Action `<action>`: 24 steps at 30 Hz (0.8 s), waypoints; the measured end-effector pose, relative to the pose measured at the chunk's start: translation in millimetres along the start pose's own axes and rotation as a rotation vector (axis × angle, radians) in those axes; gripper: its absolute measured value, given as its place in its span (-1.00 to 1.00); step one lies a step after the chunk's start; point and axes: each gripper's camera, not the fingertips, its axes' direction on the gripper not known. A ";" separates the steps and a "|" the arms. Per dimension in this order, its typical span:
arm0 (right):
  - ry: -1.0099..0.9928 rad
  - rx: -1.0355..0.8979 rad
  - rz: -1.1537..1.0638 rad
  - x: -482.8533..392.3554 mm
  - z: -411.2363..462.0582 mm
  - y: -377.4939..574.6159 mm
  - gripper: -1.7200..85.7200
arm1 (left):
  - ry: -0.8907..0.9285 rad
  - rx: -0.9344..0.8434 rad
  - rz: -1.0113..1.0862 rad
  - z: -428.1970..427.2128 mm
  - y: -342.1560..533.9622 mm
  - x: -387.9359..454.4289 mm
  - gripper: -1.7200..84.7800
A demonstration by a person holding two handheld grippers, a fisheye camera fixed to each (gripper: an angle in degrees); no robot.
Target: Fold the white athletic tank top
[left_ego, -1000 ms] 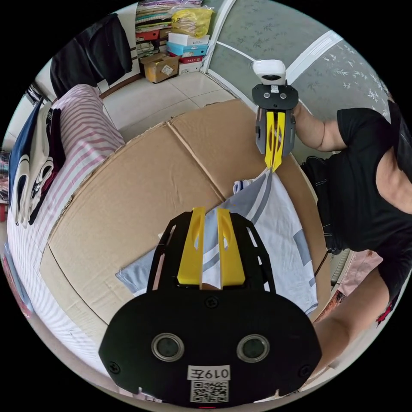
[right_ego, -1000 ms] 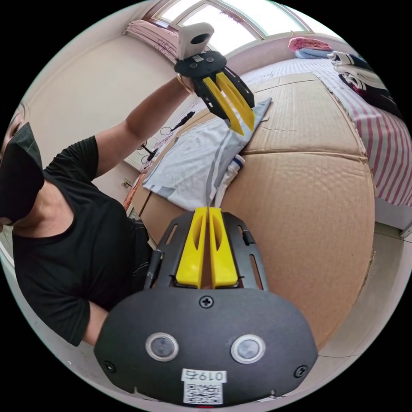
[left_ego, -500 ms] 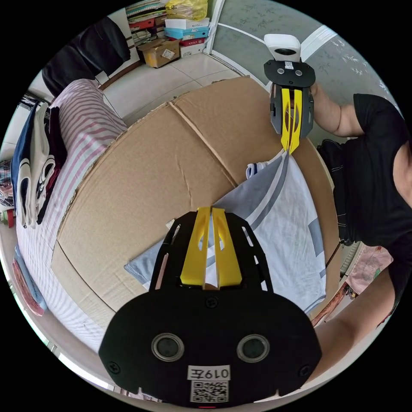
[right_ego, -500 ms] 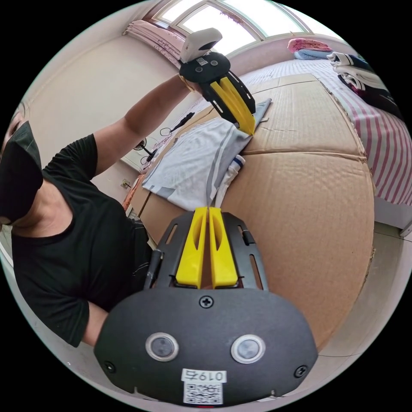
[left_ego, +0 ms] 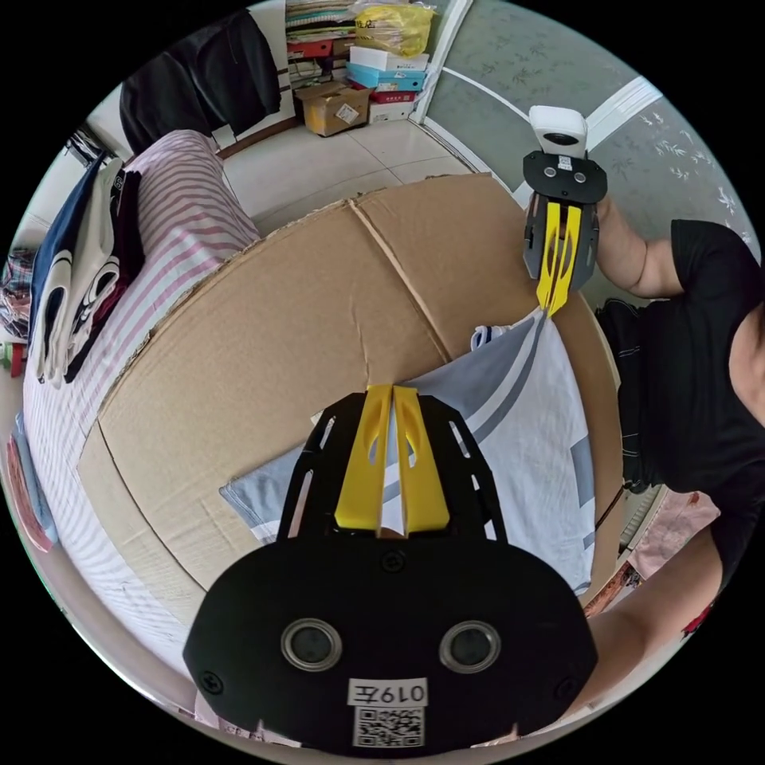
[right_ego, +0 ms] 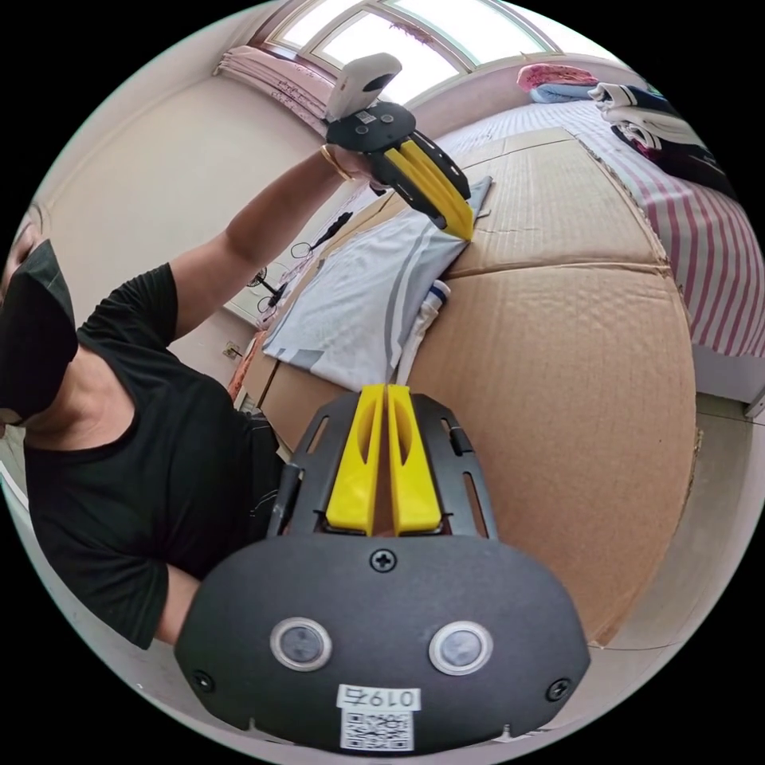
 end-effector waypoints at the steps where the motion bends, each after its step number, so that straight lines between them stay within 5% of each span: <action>1: 0.001 -0.002 0.002 -0.6 0.2 0.2 -0.98 | -0.008 0.012 -0.003 -1.1 5.3 5.7 -0.94; 9: 0.000 0.020 0.027 -2.5 1.7 7.7 -0.98 | -0.058 0.386 -0.262 -46.7 72.1 25.2 -0.94; 14: -0.023 0.073 0.043 -2.2 2.3 17.7 -0.97 | -0.066 0.749 -0.394 -64.1 165.4 123.5 -0.94; 24: 0.003 0.019 0.039 -9.5 8.4 15.6 -0.97 | -0.346 0.636 -0.620 25.8 162.7 347.4 -0.93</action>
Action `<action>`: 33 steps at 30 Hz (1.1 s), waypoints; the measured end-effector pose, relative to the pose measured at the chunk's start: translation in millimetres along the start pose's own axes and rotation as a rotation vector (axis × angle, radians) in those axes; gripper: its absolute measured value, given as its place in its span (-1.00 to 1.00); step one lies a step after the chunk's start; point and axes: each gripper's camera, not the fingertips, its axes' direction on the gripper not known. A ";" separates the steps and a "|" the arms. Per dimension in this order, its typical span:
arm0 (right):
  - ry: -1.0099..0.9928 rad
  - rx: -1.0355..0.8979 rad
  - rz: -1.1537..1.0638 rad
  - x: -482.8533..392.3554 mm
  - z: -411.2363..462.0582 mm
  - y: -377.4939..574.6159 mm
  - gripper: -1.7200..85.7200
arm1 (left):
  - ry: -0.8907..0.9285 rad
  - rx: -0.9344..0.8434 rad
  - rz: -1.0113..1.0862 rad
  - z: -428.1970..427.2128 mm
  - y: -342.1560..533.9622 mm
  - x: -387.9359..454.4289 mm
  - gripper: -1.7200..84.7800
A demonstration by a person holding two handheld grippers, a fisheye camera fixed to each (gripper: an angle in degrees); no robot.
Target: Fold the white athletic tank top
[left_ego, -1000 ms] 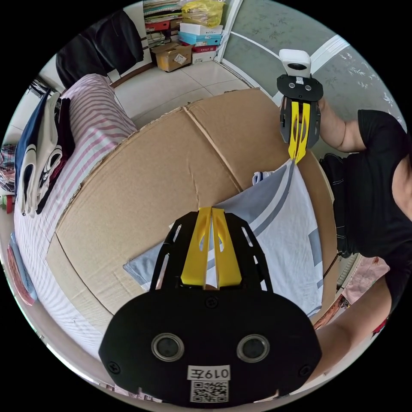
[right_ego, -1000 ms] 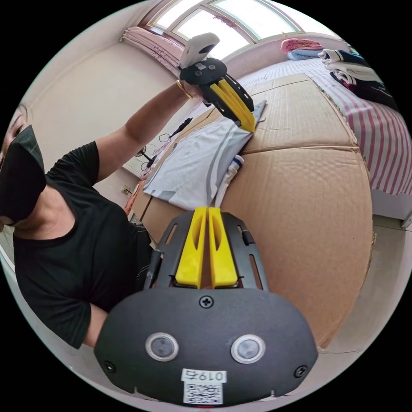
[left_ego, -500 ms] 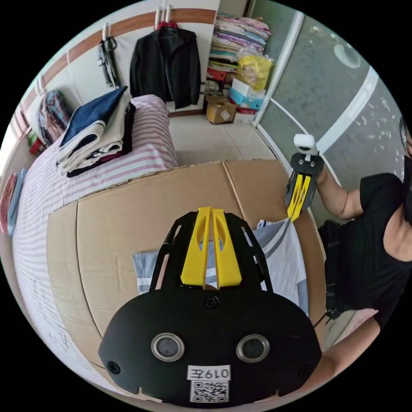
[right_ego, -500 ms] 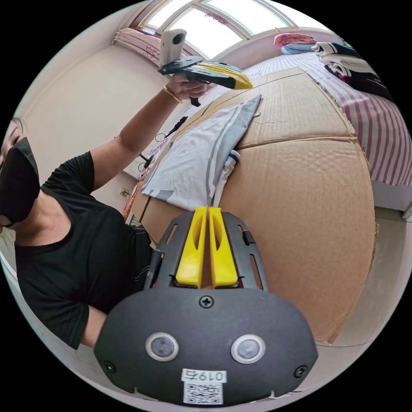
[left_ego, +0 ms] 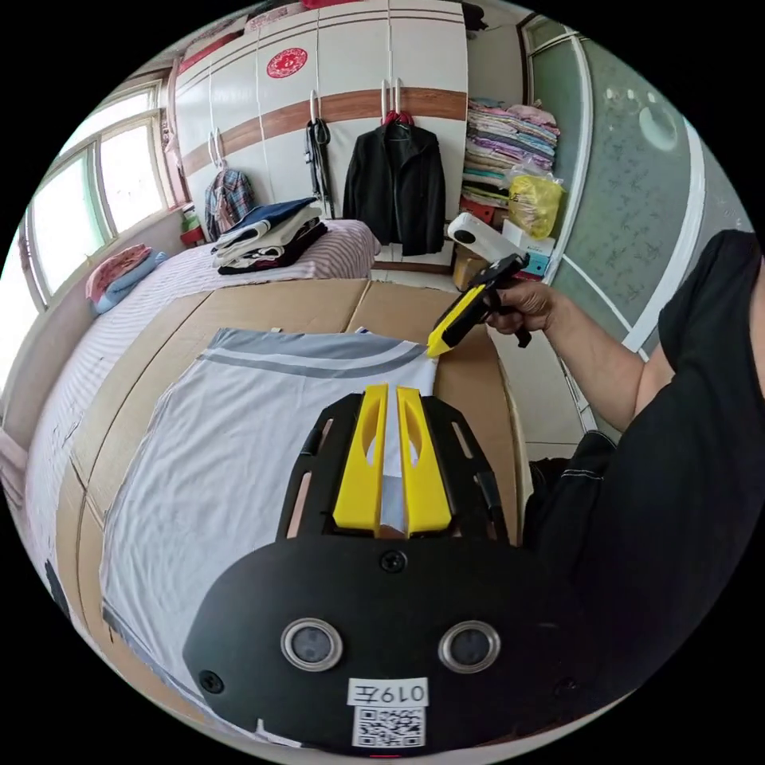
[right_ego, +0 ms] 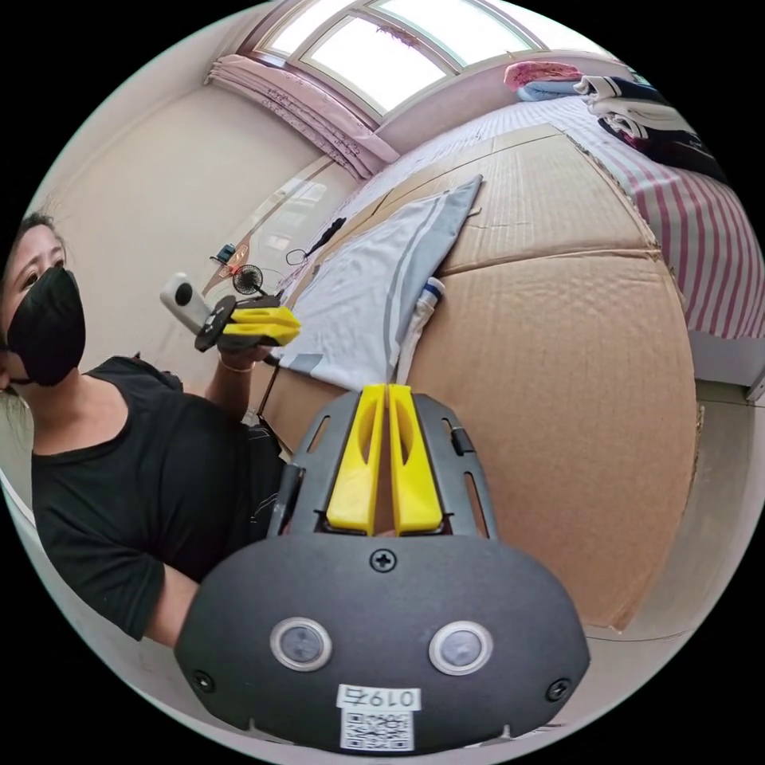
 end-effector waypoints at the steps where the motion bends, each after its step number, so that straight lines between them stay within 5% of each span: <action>1: 0.003 -0.002 0.006 -0.6 0.3 0.3 -0.97 | 0.010 0.021 -0.012 1.9 4.5 16.4 -0.93; 8: 0.050 -0.018 0.029 -7.6 -7.3 7.2 -0.93 | -0.165 -0.128 0.088 33.2 8.7 78.4 -0.93; 12: 0.093 0.039 0.038 -13.8 -23.3 8.3 -0.92 | -0.073 -0.115 0.069 36.7 12.5 91.7 -0.91; 20: 0.155 0.188 0.133 -14.6 -24.6 15.8 -0.97 | -0.247 -0.095 0.185 57.6 -3.0 130.7 -0.83; 33: 0.003 0.208 0.108 -5.2 -12.3 40.9 -0.94 | -0.295 -0.193 0.243 94.6 -22.2 138.2 -0.93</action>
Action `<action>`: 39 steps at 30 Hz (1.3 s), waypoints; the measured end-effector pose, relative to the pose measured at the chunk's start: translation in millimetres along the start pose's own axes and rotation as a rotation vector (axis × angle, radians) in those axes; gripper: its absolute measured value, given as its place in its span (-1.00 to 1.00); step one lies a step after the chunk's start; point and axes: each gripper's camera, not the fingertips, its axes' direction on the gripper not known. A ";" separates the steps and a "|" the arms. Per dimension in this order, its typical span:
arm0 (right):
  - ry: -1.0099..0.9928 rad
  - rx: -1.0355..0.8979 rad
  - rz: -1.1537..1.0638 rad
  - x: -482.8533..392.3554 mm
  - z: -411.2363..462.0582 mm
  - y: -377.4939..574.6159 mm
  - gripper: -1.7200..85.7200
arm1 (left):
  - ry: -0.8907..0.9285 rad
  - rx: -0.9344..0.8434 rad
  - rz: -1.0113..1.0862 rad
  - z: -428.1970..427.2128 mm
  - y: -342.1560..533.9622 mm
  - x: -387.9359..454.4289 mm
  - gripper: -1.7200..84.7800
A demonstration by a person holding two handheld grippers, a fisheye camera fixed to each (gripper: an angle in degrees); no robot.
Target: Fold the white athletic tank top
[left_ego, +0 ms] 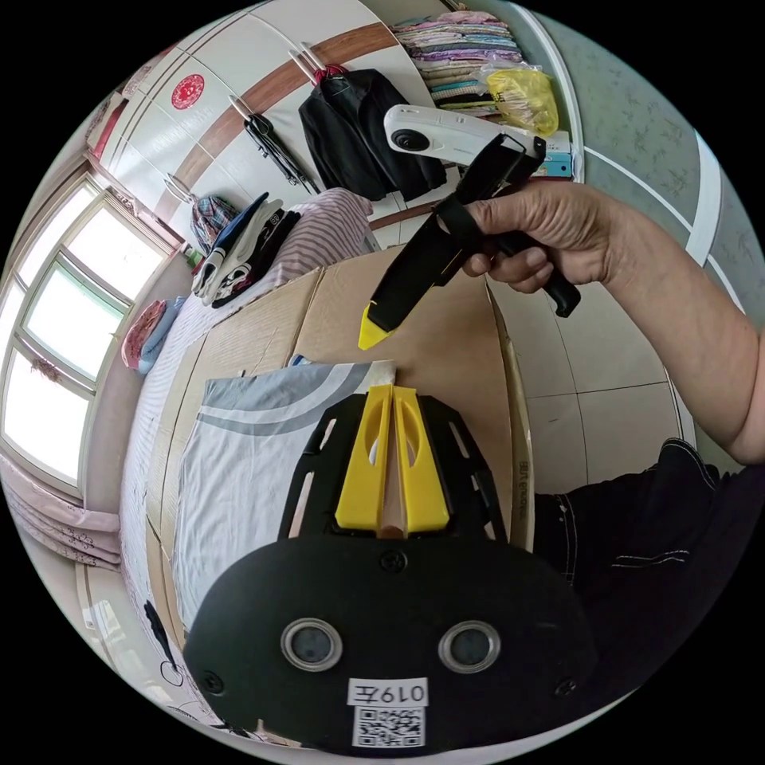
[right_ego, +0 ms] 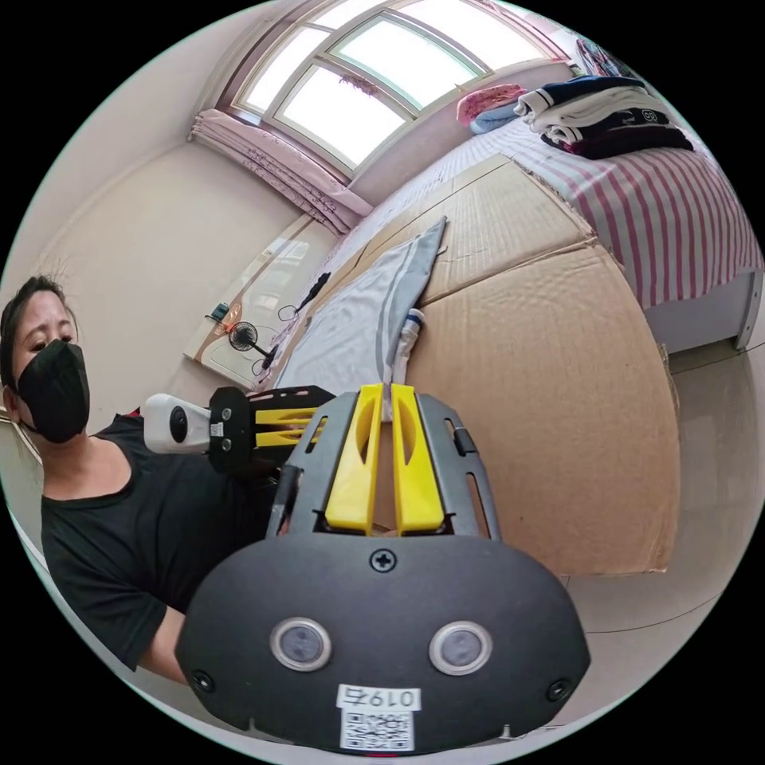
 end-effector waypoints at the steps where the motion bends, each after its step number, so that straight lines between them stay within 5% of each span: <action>1: 0.000 -0.003 -0.004 0.5 1.2 -2.0 -0.93 | 0.002 0.000 -0.007 1.9 -0.6 -3.2 -0.93; 9: 0.008 -0.097 -0.058 -1.2 12.4 -4.8 -0.80 | 0.031 0.014 -0.027 15.0 1.0 -31.7 -0.94; 18: 0.021 -0.083 -0.042 12.0 13.6 4.4 -0.97 | 0.140 0.019 -0.039 20.8 15.6 -103.8 -0.93; 25: 0.000 -0.056 -0.036 21.5 9.7 9.8 -0.98 | 0.003 0.160 -0.312 33.0 31.6 -317.9 -0.88; 29: 0.011 -0.040 -0.038 23.2 6.7 12.6 -0.98 | 0.303 0.071 -0.509 124.0 29.0 -467.5 -0.84; 35: -0.032 0.010 -0.048 33.3 -0.8 19.2 -0.98 | 0.509 -0.005 -0.570 211.6 20.0 -555.6 -0.82; 39: -0.046 0.010 -0.038 39.4 -3.4 19.2 -0.98 | 0.490 -0.094 -0.545 239.1 14.3 -572.8 -0.82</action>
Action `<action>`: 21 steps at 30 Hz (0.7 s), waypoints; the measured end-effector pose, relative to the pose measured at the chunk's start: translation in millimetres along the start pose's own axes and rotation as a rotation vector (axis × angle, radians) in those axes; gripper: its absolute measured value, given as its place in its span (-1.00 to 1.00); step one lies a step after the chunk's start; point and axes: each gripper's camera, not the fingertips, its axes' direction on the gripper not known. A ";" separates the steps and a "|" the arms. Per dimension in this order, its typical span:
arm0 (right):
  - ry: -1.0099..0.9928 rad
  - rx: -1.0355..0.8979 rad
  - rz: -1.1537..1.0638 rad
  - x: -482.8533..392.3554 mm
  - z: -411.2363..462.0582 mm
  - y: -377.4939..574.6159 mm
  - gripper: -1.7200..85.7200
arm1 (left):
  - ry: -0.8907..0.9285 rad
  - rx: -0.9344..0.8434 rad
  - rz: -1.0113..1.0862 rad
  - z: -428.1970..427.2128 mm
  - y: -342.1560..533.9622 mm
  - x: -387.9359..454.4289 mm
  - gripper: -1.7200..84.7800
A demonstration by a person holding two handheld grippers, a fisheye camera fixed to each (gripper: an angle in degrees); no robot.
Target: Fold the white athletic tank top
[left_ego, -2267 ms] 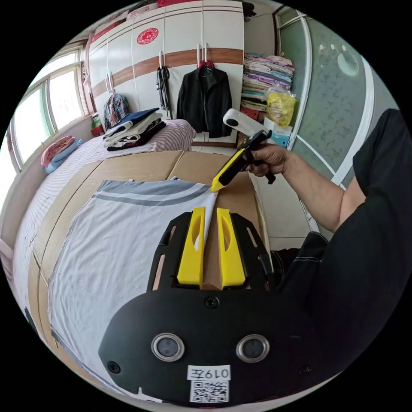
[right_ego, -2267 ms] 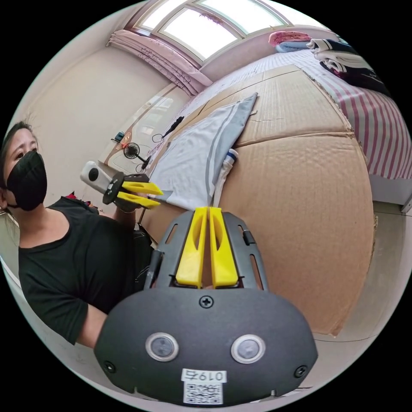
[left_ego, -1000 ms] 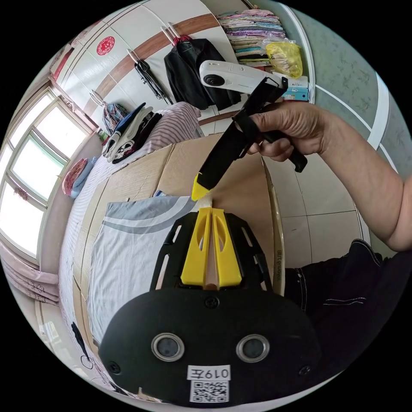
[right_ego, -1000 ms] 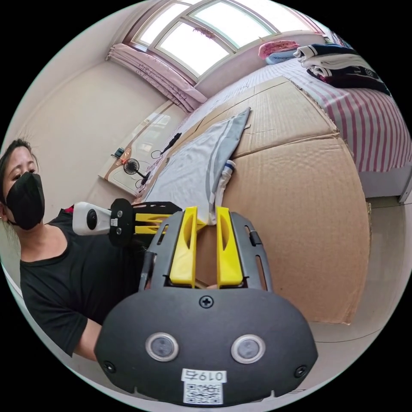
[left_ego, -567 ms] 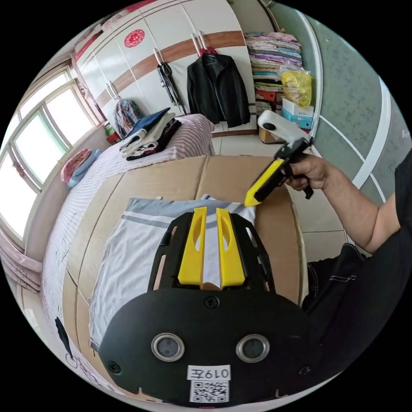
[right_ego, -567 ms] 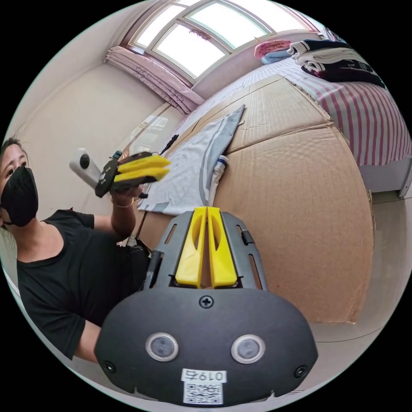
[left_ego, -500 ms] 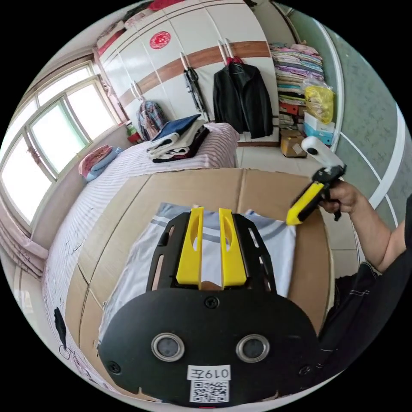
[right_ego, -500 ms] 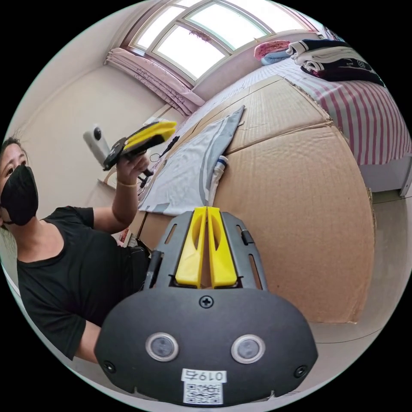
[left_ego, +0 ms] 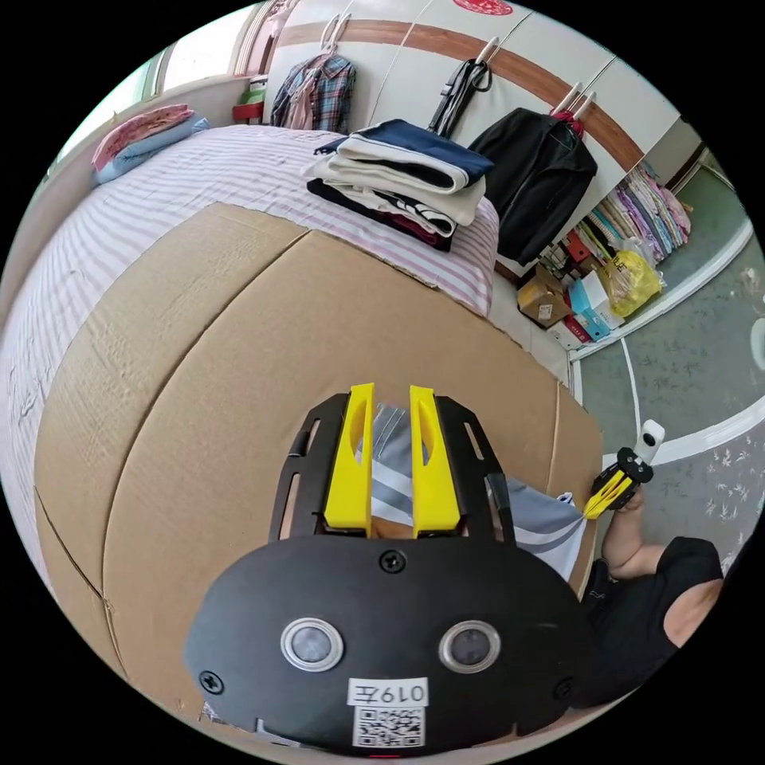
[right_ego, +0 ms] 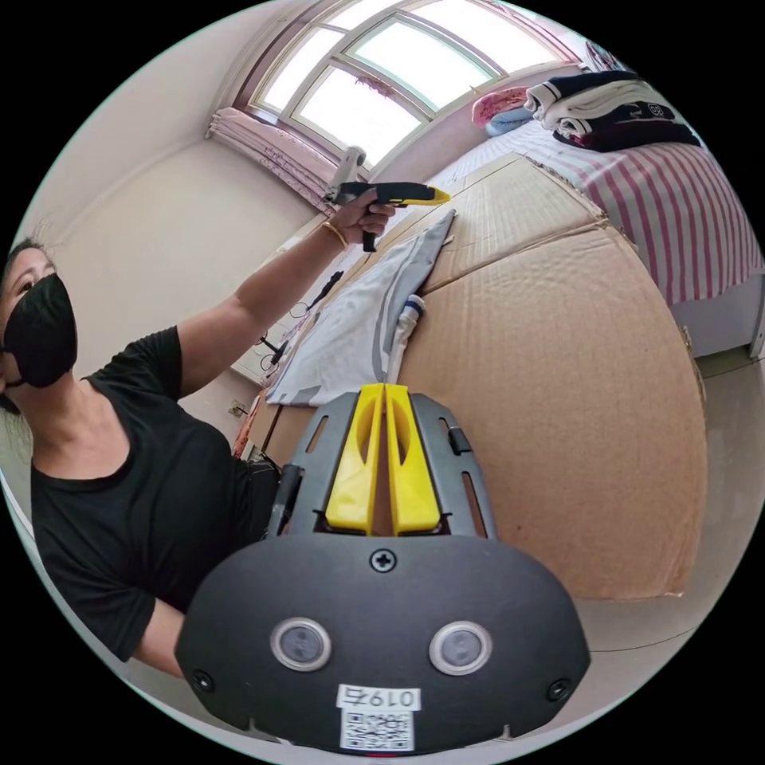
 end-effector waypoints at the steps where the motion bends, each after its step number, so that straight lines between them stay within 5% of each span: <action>1: -0.006 -0.003 0.003 1.9 -1.0 -0.7 -0.98 | -0.016 -0.024 -0.005 3.9 -3.8 -6.9 -0.82; 21: -0.015 -0.001 0.018 16.5 -16.1 -5.5 -0.98 | -0.153 -0.087 0.076 3.6 6.8 -28.8 -0.94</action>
